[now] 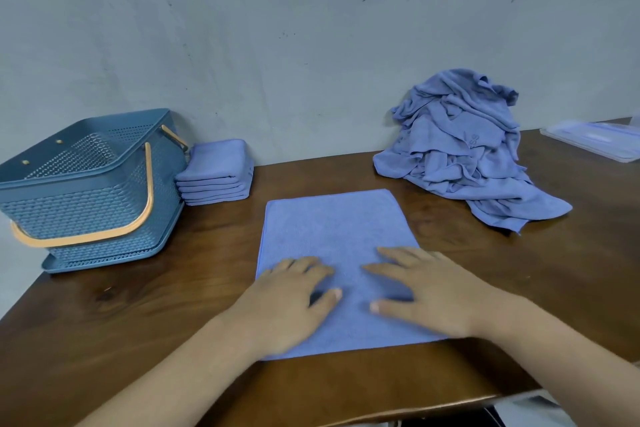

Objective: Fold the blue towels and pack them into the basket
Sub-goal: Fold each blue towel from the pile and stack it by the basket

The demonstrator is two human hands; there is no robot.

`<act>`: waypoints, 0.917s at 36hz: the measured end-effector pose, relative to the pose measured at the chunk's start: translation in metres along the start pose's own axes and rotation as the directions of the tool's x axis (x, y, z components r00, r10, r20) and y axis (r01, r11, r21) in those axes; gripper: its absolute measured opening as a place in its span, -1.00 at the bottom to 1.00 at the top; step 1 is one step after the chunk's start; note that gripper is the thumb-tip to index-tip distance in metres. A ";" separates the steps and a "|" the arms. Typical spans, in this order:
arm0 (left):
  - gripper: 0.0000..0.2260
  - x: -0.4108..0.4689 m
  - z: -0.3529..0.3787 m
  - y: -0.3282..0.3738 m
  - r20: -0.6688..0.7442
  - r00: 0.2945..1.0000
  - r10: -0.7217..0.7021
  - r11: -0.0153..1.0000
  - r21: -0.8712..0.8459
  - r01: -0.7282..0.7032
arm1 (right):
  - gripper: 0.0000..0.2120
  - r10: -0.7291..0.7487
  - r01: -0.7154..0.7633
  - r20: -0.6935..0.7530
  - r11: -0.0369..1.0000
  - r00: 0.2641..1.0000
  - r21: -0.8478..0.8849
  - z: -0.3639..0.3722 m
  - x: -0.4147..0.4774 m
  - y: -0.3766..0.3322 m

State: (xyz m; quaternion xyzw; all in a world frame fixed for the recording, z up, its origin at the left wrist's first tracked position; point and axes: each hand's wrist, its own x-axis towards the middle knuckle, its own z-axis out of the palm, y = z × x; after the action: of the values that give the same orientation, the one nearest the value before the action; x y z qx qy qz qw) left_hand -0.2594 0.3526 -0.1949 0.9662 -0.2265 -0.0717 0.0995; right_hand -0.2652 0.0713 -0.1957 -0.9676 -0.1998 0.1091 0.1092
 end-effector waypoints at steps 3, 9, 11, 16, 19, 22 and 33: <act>-0.57 0.047 -0.007 -0.012 -0.112 0.994 -0.008 0.999 -0.053 0.002 | -0.42 0.029 -0.014 -0.208 0.997 0.978 0.072 -0.016 0.037 0.012; -0.43 0.129 -0.001 -0.059 -0.143 0.979 -0.147 0.989 -0.010 0.147 | -0.38 0.044 -0.046 -0.208 0.999 0.977 -0.004 -0.020 0.129 0.051; -0.34 0.139 -0.003 -0.075 -0.092 0.971 -0.220 0.975 0.007 0.221 | -0.30 0.088 -0.088 -0.162 0.996 0.983 0.003 -0.021 0.145 0.065; -0.23 0.139 -0.003 -0.101 -0.060 0.957 -0.284 0.959 -0.018 0.284 | -0.19 0.155 -0.151 -0.130 0.988 0.979 0.041 -0.011 0.155 0.082; -0.22 0.141 -0.002 -0.103 -0.075 0.954 -0.290 0.957 -0.015 0.289 | -0.17 0.157 -0.155 -0.126 0.988 0.980 0.023 -0.012 0.160 0.082; -0.23 0.144 -0.003 -0.104 -0.073 0.957 -0.279 0.960 -0.015 0.279 | -0.16 0.153 -0.150 -0.125 0.988 0.980 0.031 -0.012 0.161 0.083; -0.69 0.098 0.003 -0.108 -0.415 0.902 -0.117 0.937 -0.346 -0.038 | -0.46 -0.006 0.093 -0.311 0.959 0.950 0.267 -0.006 0.108 0.074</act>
State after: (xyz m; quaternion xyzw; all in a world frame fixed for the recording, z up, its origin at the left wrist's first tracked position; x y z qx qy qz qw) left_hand -0.1273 0.4021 -0.2313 0.9299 -0.1630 0.1019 0.3136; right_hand -0.1394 0.0479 -0.2267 -0.9423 -0.1875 -0.0185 0.2766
